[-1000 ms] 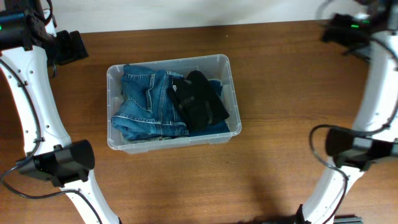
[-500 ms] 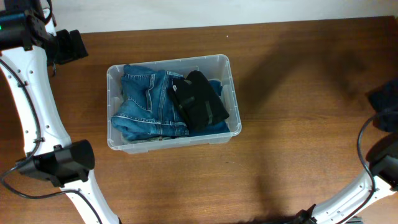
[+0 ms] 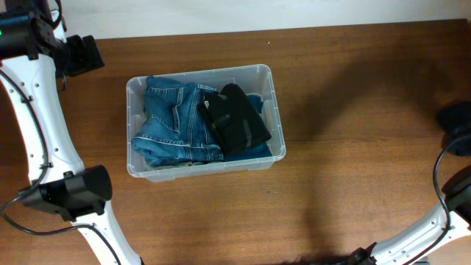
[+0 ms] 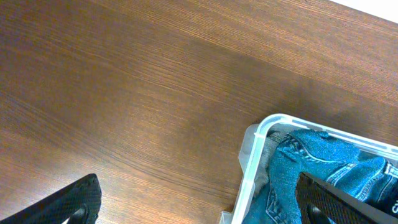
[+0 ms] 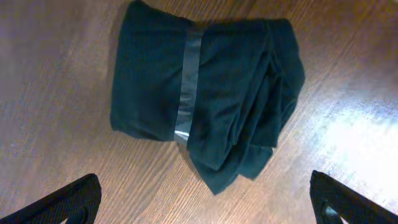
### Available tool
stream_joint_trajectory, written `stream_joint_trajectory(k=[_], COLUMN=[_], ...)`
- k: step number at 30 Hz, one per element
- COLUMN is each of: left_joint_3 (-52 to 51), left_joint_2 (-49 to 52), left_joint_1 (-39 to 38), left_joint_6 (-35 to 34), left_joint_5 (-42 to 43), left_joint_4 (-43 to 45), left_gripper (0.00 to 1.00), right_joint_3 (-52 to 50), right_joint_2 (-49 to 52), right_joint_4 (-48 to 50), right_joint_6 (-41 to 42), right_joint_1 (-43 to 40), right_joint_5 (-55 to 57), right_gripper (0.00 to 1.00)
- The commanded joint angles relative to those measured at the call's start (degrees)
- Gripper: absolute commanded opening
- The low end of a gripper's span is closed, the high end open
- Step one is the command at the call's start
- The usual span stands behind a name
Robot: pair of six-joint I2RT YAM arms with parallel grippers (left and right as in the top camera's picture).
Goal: Pack container
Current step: 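Grasp the second black folded garment with the right gripper, then carry the black garment with the right gripper over the bin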
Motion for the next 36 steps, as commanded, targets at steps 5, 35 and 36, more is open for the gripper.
stream_joint_trajectory(k=[5,35,36], left_joint_3=[-0.2,-0.2,-0.2], left_joint_2=[-0.3,-0.3,-0.3], left_joint_1=[0.1,0.1,0.1], left_joint_6=[0.0,-0.1,-0.1], left_joint_5=[0.4,0.4,0.4], left_joint_4=[0.1,0.8,0.8], left_gripper=[0.99,0.99,0.99], right_joint_3=[-0.5,4.6,6.1], right_joint_2=[6.0,0.9,-0.8], right_joint_4=[1.9,-7.4,-9.0], right_joint_6=[-0.7,-1.3,-2.4], right_joint_1=[-1.4,2.7,3.8], right_joint_5=[-2.4,-10.6,-11.8], right_gripper=[0.94,0.04,0.04])
